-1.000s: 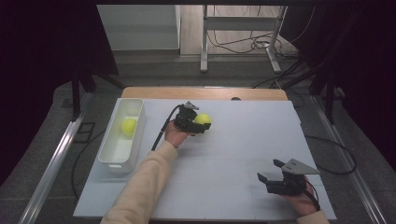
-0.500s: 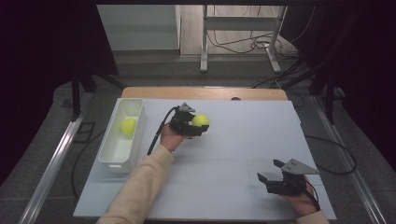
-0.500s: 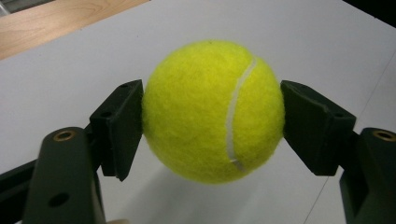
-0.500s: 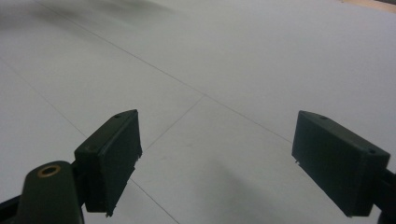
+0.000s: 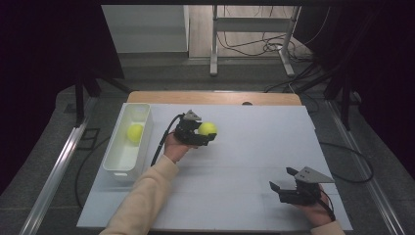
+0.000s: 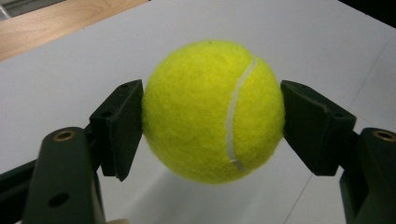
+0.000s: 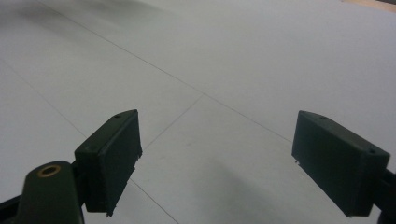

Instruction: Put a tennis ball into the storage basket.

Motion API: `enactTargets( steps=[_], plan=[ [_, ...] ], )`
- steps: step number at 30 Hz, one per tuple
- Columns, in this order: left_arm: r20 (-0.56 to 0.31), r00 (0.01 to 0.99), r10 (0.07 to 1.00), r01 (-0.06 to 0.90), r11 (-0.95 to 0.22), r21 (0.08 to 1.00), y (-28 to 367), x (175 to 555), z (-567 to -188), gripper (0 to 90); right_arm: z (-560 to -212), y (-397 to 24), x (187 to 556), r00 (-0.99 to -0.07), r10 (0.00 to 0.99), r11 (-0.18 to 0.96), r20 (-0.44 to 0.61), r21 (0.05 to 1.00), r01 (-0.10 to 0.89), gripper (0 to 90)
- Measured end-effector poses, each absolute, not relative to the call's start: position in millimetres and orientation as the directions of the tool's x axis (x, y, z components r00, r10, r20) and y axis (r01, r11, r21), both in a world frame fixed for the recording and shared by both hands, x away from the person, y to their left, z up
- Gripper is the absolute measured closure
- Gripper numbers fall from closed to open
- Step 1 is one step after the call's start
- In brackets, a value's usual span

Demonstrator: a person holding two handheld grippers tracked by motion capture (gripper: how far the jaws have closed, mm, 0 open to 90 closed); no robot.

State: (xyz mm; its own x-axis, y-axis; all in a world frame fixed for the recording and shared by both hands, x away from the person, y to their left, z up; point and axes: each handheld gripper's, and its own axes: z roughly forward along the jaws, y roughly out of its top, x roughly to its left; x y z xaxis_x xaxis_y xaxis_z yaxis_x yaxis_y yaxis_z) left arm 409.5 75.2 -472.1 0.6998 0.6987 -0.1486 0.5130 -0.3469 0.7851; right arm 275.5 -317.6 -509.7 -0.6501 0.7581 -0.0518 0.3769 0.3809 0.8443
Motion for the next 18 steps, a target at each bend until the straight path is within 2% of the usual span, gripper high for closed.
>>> enactTargets(
  steps=[18],
  plan=[
    [-0.161, 0.704, 0.692, 0.502, -0.323, 0.802, 92.5, 392.8, -463.1, 26.3, -509.8, -317.9, 275.8, -0.649, 0.759, 0.381, -0.052, 0.844, 0.377, 16.4]
  ],
)
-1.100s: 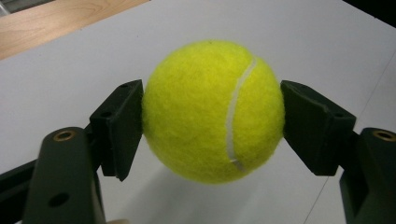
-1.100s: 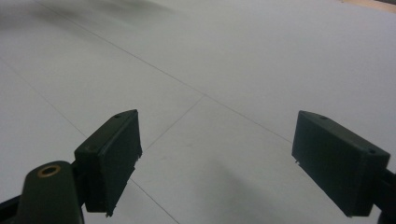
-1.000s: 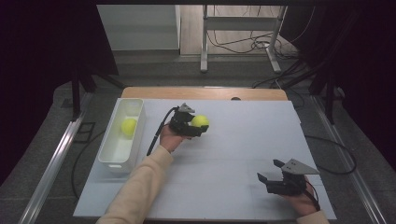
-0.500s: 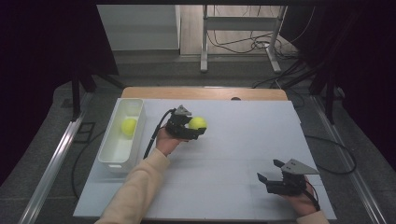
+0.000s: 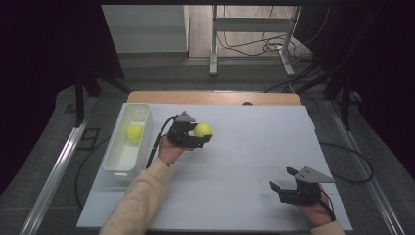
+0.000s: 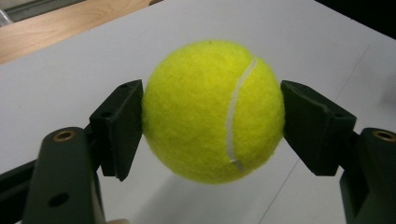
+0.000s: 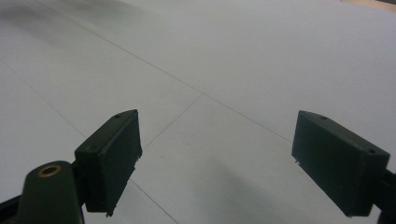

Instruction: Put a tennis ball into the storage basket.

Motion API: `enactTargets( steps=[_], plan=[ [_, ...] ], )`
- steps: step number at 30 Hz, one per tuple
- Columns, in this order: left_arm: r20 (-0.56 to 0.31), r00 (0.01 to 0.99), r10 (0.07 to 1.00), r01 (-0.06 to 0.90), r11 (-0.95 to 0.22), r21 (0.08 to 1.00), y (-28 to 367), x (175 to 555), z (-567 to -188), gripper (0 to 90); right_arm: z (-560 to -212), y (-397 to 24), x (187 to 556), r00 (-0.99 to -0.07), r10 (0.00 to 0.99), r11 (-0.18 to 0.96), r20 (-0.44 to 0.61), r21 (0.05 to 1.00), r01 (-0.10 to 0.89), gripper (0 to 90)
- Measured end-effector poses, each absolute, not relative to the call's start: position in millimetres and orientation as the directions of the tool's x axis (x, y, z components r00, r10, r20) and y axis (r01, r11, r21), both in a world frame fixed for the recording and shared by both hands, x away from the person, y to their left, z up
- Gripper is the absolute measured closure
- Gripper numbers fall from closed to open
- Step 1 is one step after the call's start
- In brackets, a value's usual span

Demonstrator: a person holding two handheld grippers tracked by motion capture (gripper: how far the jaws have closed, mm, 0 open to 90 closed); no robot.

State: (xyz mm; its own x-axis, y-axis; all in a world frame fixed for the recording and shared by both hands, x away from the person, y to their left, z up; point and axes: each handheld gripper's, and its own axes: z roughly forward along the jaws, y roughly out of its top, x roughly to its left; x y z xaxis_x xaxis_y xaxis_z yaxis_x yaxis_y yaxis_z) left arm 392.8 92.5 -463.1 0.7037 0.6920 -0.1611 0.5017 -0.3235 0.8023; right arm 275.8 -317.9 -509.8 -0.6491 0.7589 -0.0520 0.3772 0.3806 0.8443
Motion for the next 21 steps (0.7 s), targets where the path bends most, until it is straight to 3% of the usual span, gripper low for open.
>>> enactTargets(
  steps=[21],
  plan=[
    [-0.132, 0.715, 0.686, 0.463, -0.324, 0.825, 104.1, 373.2, -451.8, 26.2, -509.7, -318.1, 275.7, -0.649, 0.759, 0.379, -0.051, 0.845, 0.378, 16.5]
  ],
)
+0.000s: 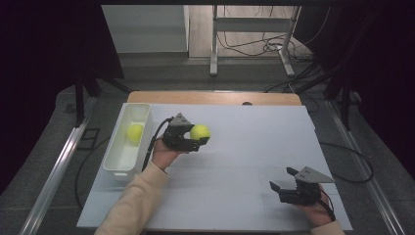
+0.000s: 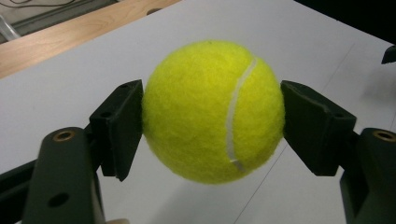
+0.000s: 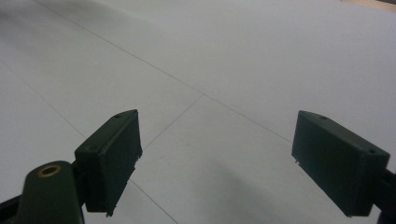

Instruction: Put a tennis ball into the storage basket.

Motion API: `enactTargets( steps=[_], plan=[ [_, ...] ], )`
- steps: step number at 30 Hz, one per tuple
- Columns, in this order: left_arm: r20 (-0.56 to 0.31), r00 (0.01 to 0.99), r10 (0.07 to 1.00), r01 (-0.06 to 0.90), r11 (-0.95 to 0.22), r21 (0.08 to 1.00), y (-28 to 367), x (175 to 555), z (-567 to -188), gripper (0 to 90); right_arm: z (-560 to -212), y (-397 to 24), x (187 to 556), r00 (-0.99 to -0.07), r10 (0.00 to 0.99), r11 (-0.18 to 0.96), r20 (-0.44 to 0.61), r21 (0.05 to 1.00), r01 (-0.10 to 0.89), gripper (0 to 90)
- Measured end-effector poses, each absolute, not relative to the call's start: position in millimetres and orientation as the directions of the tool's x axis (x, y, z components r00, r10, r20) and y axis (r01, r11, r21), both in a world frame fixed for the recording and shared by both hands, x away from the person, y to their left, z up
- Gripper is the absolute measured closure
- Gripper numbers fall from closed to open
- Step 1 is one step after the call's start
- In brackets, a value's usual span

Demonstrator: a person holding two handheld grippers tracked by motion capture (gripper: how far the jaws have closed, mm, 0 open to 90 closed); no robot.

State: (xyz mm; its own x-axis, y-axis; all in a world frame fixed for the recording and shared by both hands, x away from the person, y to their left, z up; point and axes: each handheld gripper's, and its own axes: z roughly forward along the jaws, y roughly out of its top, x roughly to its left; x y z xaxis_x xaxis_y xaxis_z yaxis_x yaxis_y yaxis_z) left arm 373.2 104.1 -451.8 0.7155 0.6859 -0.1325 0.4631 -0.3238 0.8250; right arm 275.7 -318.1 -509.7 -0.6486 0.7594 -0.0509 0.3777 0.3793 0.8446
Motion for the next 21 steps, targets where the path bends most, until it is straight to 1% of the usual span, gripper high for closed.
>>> enactTargets(
  steps=[21],
  plan=[
    [-0.140, 0.698, 0.703, 0.453, -0.281, 0.846, 126.4, 363.7, -436.1, 26.2, -509.5, -317.3, 275.2, -0.649, 0.758, 0.387, -0.058, 0.842, 0.375, 16.5]
  ],
)
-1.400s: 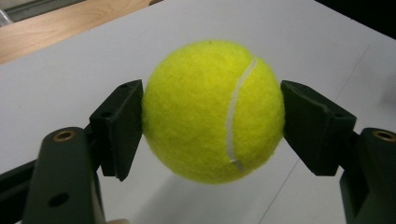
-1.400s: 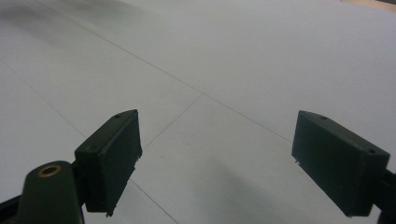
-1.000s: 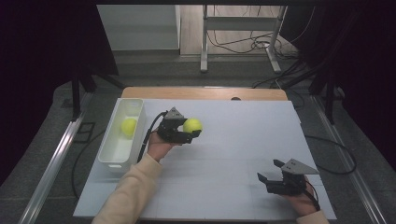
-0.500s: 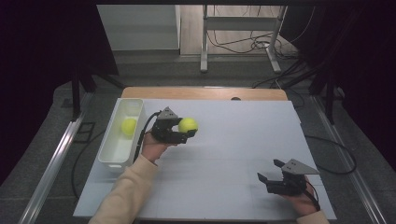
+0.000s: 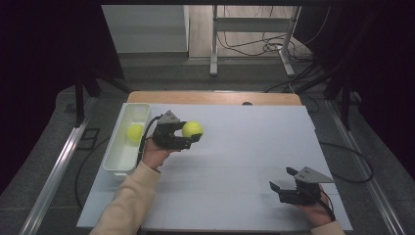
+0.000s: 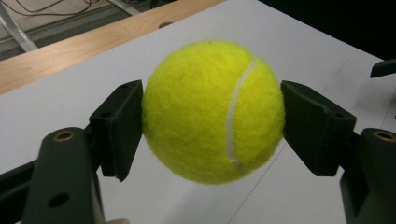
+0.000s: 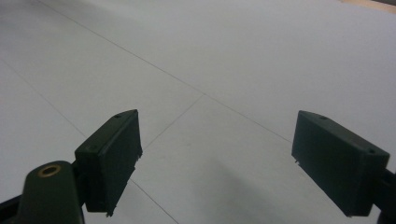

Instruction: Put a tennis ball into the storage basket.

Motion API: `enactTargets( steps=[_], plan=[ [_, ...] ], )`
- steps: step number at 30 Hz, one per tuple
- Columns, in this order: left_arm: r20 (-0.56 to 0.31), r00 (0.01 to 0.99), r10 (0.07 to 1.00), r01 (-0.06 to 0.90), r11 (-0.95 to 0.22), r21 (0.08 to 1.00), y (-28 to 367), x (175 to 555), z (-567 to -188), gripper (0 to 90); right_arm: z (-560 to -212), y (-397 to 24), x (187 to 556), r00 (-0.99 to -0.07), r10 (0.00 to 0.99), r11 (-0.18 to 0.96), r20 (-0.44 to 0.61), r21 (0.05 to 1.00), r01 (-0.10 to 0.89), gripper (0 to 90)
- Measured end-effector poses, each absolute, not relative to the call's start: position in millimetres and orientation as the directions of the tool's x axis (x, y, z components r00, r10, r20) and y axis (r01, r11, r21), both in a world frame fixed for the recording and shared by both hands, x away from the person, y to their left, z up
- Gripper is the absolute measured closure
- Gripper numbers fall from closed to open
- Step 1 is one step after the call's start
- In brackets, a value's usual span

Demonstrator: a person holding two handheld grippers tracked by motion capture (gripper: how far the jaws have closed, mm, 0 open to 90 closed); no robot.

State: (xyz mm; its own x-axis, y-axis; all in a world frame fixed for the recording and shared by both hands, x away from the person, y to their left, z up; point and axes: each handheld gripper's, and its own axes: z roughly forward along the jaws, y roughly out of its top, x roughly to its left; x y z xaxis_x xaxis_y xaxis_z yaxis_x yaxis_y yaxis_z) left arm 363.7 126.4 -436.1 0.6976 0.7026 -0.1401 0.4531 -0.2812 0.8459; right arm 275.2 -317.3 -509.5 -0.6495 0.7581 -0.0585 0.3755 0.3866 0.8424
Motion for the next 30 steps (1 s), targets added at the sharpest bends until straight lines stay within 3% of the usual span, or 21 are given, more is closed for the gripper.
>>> enactTargets(
  steps=[30],
  plan=[
    [-0.170, 0.648, 0.743, 0.459, -0.203, 0.865, 162.4, 359.0, -418.6, 26.1, -509.4, -317.2, 275.1, -0.648, 0.759, 0.392, -0.064, 0.840, 0.376, 16.6]
  ],
)
